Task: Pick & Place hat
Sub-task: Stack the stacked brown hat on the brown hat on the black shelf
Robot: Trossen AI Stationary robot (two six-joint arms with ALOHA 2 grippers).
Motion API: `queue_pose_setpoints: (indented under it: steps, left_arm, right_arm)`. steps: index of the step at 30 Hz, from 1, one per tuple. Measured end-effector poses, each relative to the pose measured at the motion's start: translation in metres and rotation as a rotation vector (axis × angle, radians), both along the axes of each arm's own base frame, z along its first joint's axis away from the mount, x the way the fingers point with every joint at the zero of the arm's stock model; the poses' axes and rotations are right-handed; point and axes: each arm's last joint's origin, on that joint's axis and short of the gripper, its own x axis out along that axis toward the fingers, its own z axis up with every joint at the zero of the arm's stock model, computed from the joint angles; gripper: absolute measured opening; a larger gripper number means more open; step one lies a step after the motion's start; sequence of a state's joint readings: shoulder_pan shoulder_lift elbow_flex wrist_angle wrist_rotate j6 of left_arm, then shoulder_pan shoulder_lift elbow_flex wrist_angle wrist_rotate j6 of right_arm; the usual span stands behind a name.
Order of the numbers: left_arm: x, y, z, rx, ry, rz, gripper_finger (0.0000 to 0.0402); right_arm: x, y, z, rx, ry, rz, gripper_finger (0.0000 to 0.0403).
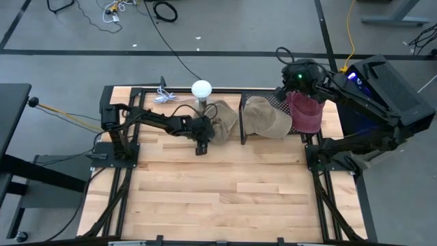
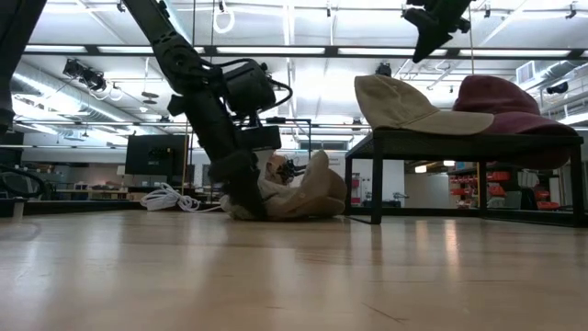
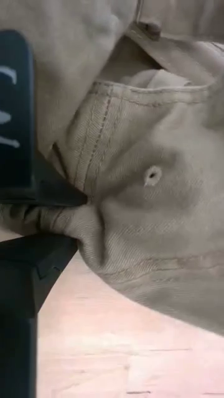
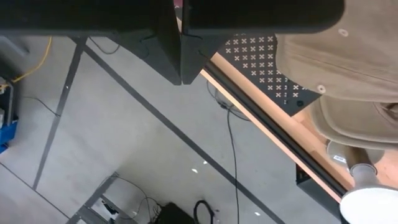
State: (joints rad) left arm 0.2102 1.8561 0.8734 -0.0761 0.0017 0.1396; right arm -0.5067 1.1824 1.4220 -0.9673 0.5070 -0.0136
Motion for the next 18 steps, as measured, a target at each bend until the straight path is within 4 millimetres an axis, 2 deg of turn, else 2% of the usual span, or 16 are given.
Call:
queue_pose_setpoints:
  steps: [3, 9, 11, 18]
  left_arm:
    - [0.0, -0.004, 0.002, -0.137, -0.031, -0.015, 0.0052]
    - [-0.012, -0.012, 0.017, -0.656, -0.065, -0.164, 0.0052]
    - [-0.011, -0.01, 0.028, -0.788, -0.115, -0.185, 0.0052]
    - [-0.008, -0.023, 0.04, -1.082, -0.117, -0.277, 0.0052]
  right_arm:
    - [0.002, 0.002, 0.0, -0.001, -0.007, 0.012, 0.0007]
    - [0.005, 0.008, 0.0, 0.0, -0.01, 0.044, 0.0007]
    - [0.007, 0.01, 0.0, 0.001, -0.01, 0.056, 0.0007]
    - [0.013, 0.021, 0.0, 0.017, -0.019, 0.132, 0.0007]
